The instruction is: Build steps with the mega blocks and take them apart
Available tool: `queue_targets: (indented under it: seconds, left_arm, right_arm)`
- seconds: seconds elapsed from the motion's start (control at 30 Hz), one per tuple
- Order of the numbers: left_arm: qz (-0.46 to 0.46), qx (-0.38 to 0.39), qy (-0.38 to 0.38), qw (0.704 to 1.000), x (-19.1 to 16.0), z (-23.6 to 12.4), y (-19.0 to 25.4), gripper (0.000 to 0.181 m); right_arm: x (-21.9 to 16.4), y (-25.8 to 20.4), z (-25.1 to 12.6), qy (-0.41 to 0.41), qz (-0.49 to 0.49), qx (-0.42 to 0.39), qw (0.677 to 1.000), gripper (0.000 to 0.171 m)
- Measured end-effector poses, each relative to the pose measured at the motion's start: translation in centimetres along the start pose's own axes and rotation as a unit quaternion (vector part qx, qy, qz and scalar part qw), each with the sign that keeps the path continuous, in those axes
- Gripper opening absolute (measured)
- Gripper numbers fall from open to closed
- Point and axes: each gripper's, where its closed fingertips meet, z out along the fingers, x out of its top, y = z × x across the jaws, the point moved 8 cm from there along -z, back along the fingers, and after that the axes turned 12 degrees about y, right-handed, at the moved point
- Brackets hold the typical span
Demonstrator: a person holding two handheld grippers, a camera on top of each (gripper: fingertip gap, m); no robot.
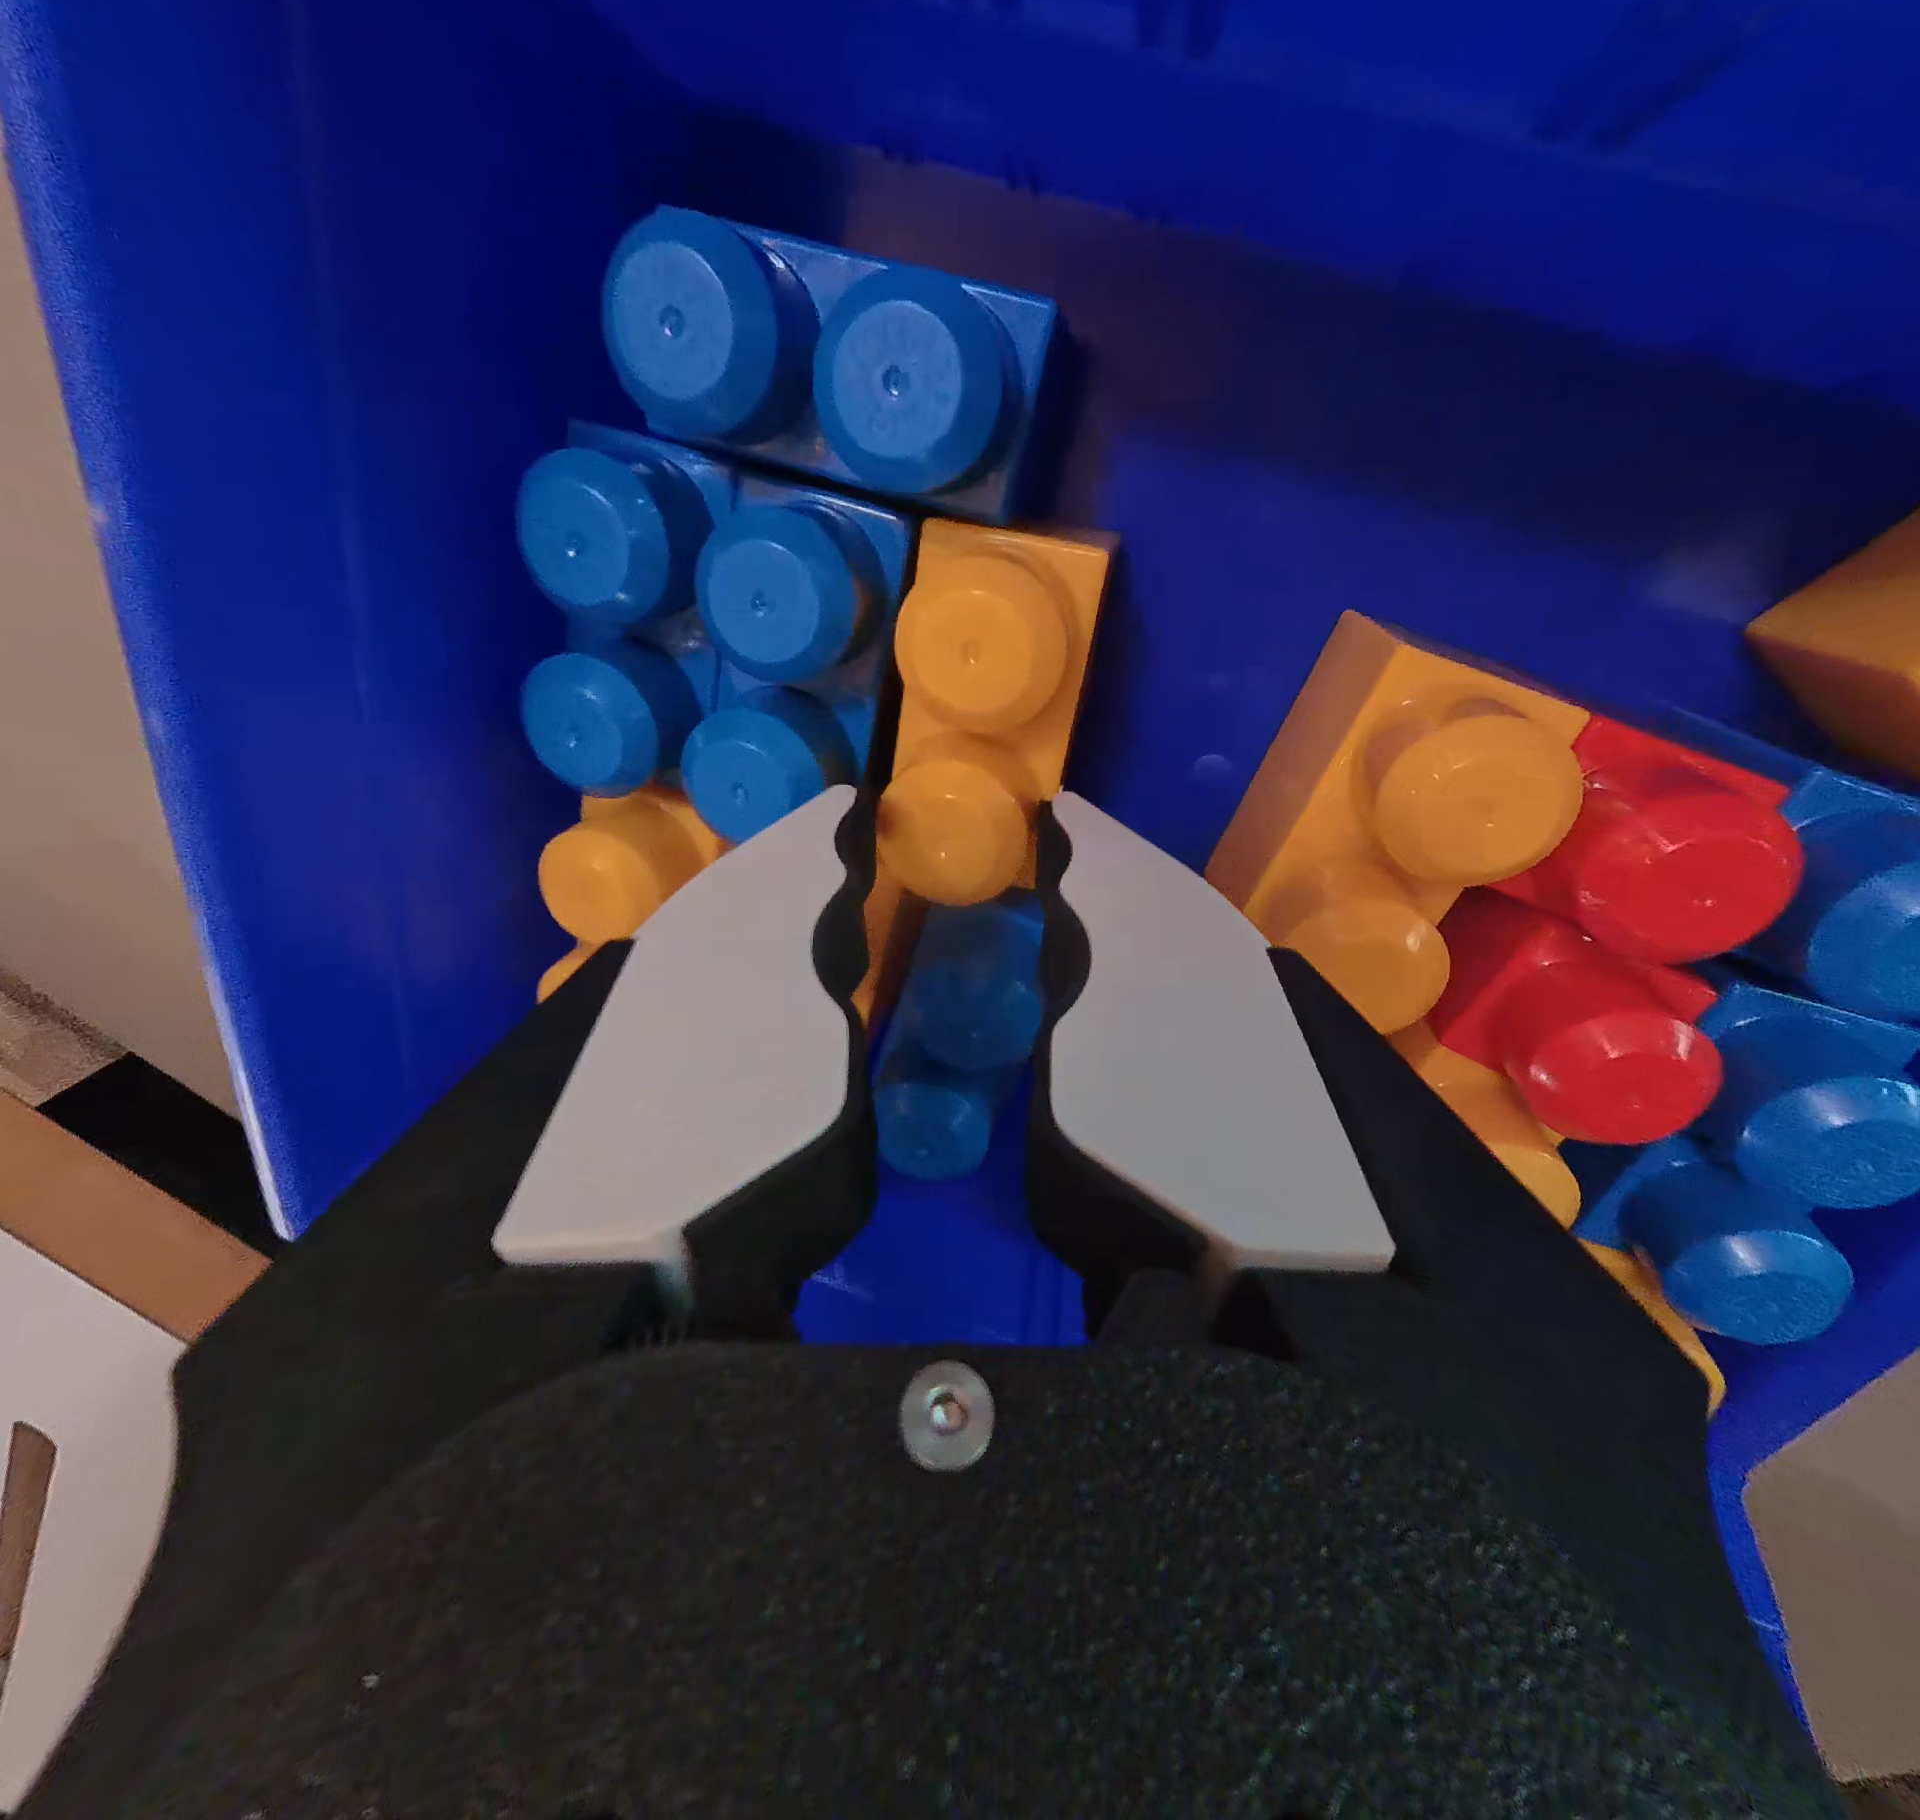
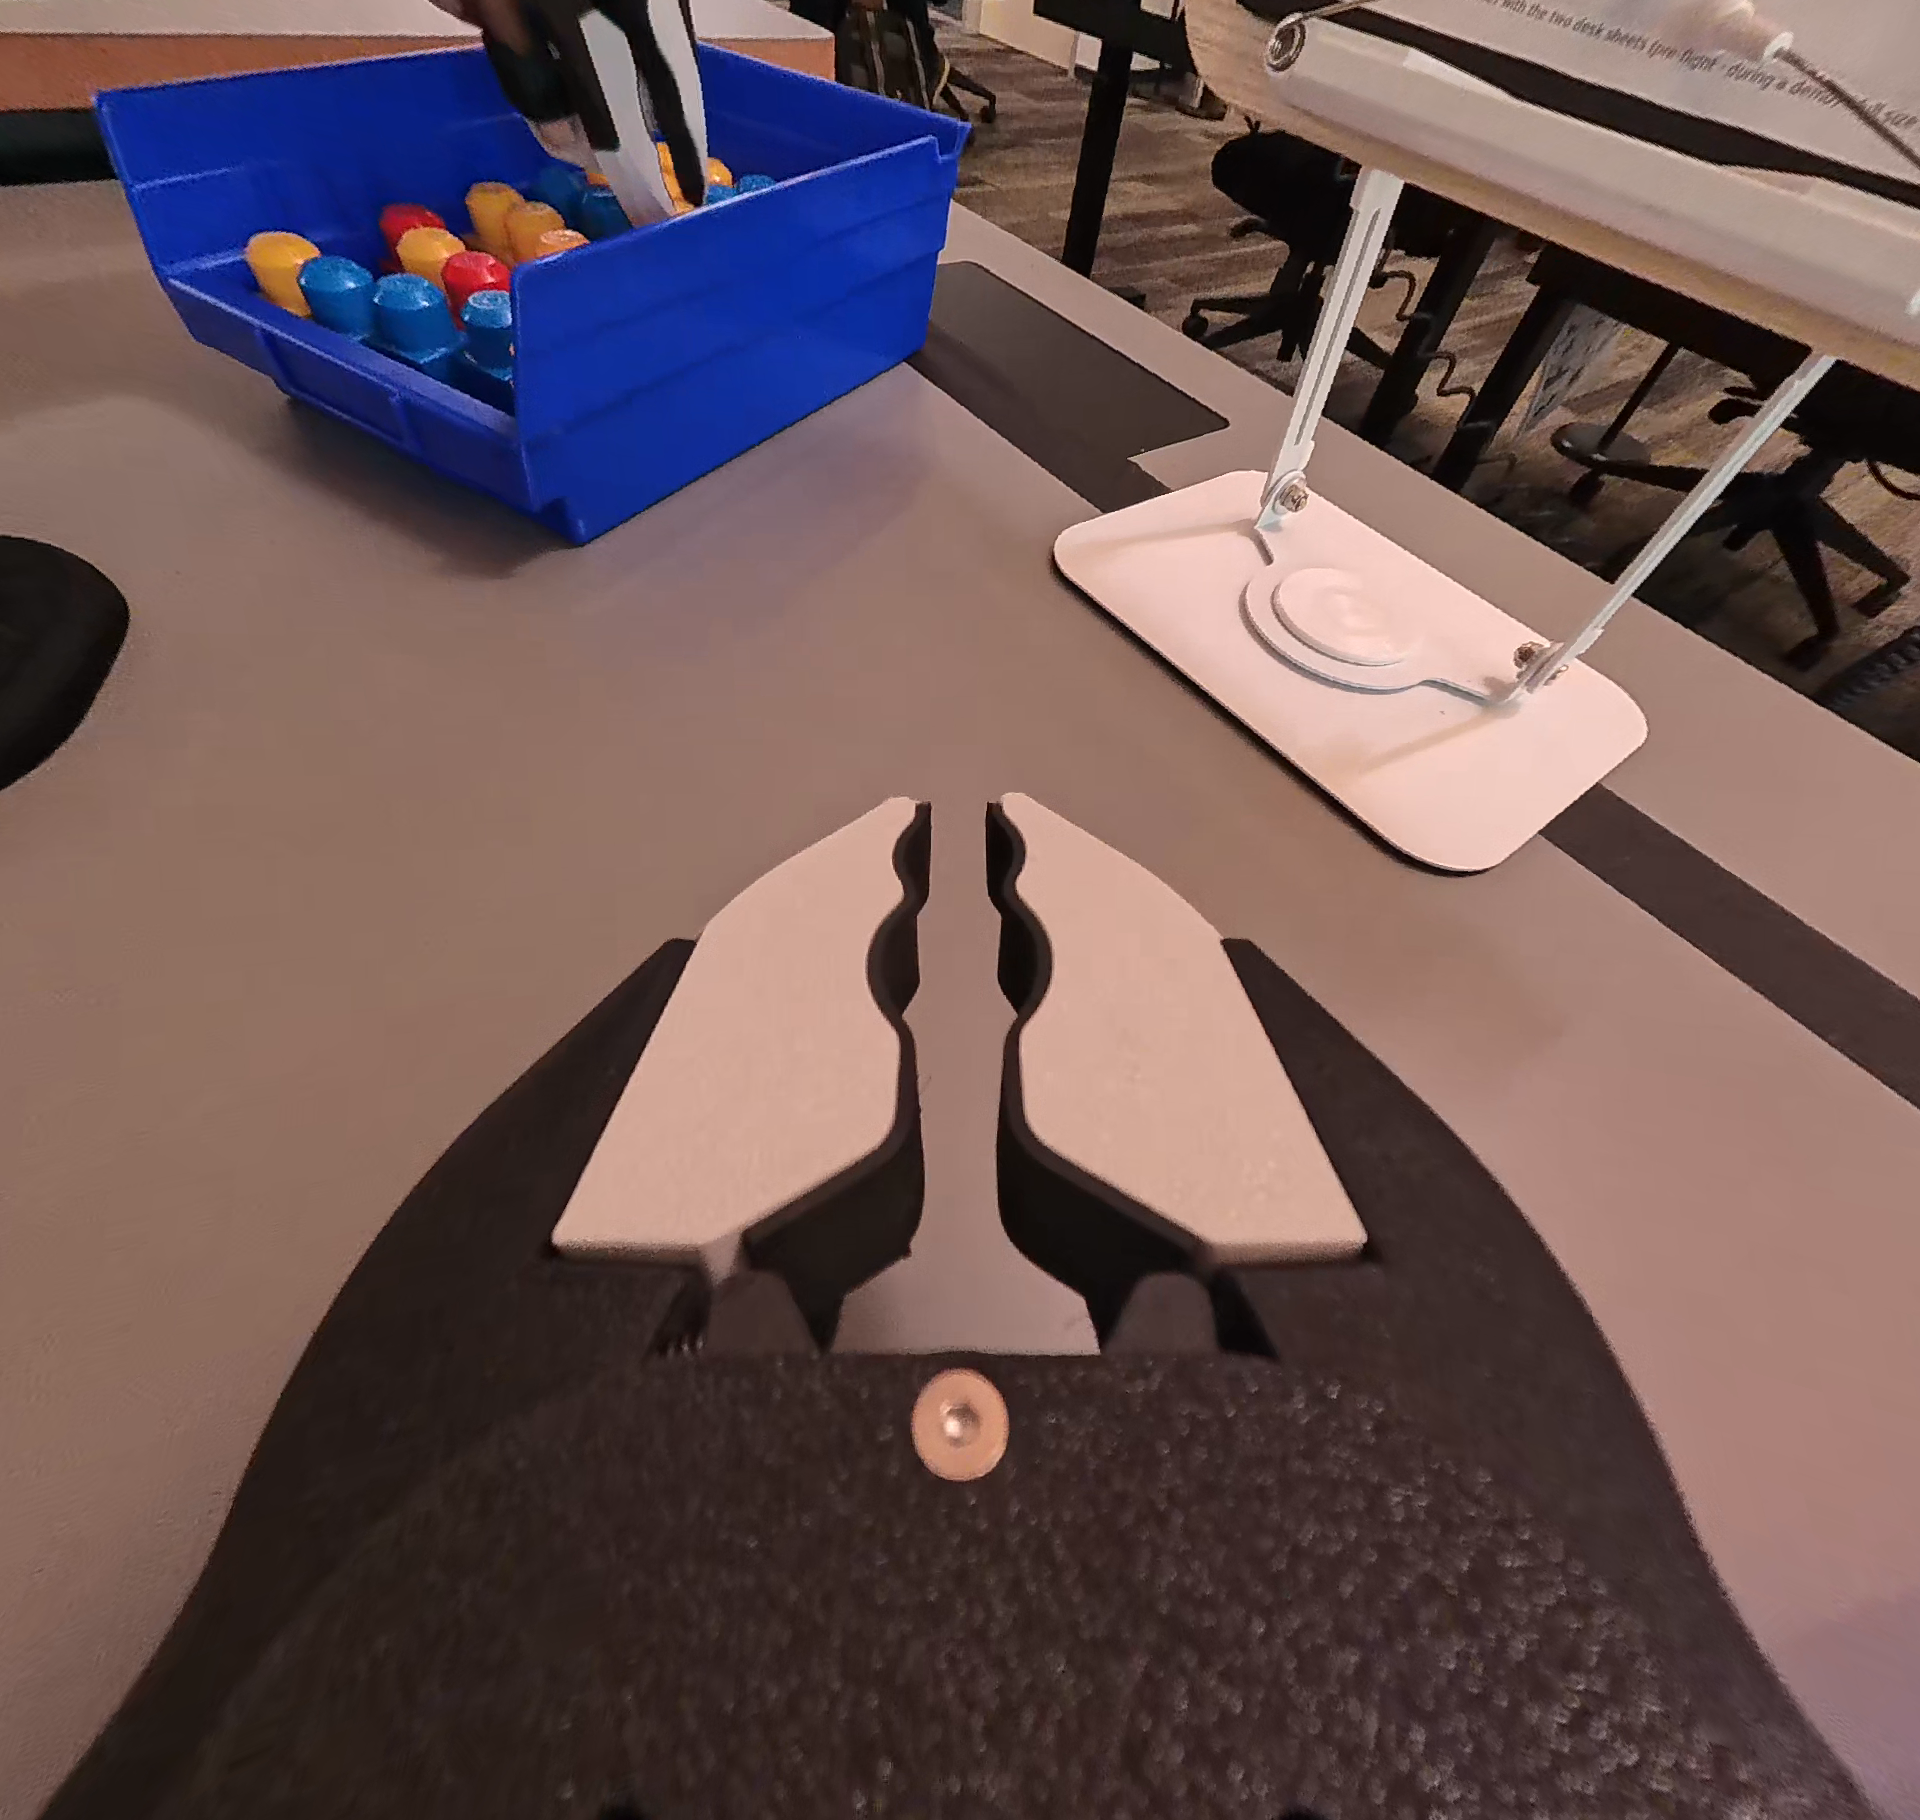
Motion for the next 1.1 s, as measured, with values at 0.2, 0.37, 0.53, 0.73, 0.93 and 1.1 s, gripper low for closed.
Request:
queue_targets:
  seconds: [0.2,0.37,0.53,0.73,0.93,1.1]
  left_arm:
    - [0.024,0.012,0.0,1.0,0.2,-0.5,0.5,0.03]
    - [0.058,0.025,0.034,0.997,1.6,-4.1,1.4,0.03]
    - [0.119,0.04,0.11,0.986,5.1,-9.9,4.5,0.029]
    - [0.196,-0.017,0.218,0.956,10.4,-13.8,13.4,0.03]
    - [0.274,-0.105,0.254,0.921,13.7,-11.8,23.3,0.029]
    - [0.311,-0.149,0.272,0.898,15.4,-9.9,28.3,0.029]
  right_arm:
    - [0.0,-0.2,0.0,-0.001,-0.002,0.005,1.0,0.01]
    - [0.3,-0.2,-0.1,0.008,-0.001,0.006,1.0,0.01]
    - [0.7,-0.7,-0.2,0.022,-0.007,0.019,1.0,0.01]
    - [1.6,-2.5,0.0,0.043,-0.025,0.051,0.997,0.017]
    - [2.1,-4.8,0.4,0.038,-0.052,0.095,0.993,0.048]
    - [1.8,-6.7,1.0,0.03,-0.061,0.13,0.989,0.06]
